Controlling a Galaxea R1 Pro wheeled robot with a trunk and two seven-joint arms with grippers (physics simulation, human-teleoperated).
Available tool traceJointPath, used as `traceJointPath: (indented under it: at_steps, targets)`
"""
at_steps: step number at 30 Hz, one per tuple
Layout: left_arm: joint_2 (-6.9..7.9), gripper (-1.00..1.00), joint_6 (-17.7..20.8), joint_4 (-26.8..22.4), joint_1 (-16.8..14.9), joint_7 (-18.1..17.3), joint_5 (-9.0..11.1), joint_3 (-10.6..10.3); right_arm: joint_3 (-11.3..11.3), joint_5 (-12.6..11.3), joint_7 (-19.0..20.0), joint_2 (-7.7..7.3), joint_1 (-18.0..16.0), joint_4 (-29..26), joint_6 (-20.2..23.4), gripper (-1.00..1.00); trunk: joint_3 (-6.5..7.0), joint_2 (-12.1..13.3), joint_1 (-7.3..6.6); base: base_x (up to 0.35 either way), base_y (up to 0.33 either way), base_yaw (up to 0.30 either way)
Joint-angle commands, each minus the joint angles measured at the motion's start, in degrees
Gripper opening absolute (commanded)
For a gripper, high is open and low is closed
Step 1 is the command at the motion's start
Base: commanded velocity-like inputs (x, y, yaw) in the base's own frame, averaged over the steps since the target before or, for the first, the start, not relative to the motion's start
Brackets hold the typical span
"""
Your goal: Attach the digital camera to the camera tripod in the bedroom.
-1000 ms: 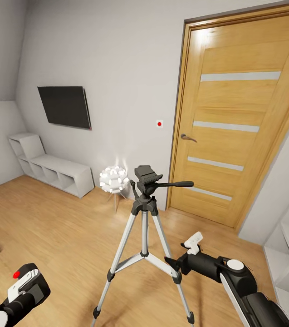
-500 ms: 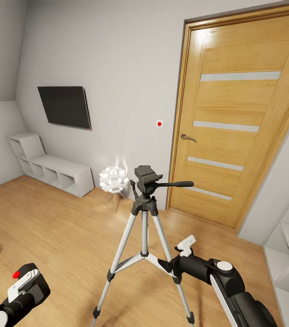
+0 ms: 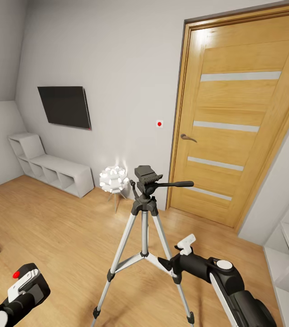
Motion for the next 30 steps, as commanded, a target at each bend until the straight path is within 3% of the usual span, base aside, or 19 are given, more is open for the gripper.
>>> traceJointPath:
  at_steps: [1,8,14,30]
  targets:
    - [0.02,-1.00,0.20,-0.14,0.00,0.38,0.45,0.00,0.01,0.22,0.22,-0.05,-0.39,-0.02,0.22,1.00,-0.12,-0.13,0.04,0.000,0.000,0.000]
    - [-0.02,-1.00,0.20,-0.20,-0.05,0.33,0.45,-0.06,-0.09,0.29,0.36,-0.61,-4.16,4.97,-2.96,1.00,-0.12,-0.13,0.04,0.000,0.000,0.000]
    - [0.00,-1.00,0.20,-0.21,-0.05,0.36,0.45,-0.07,0.08,0.39,0.67,-0.84,-7.88,12.64,-9.52,1.00,-0.12,-0.13,0.04,0.000,0.000,0.000]
    - [-0.06,-1.00,0.19,-0.24,-0.04,0.36,0.45,-0.09,0.92,0.62,0.87,-0.80,-9.28,16.71,-13.01,1.00,-0.12,-0.13,0.04,0.000,0.000,0.000]
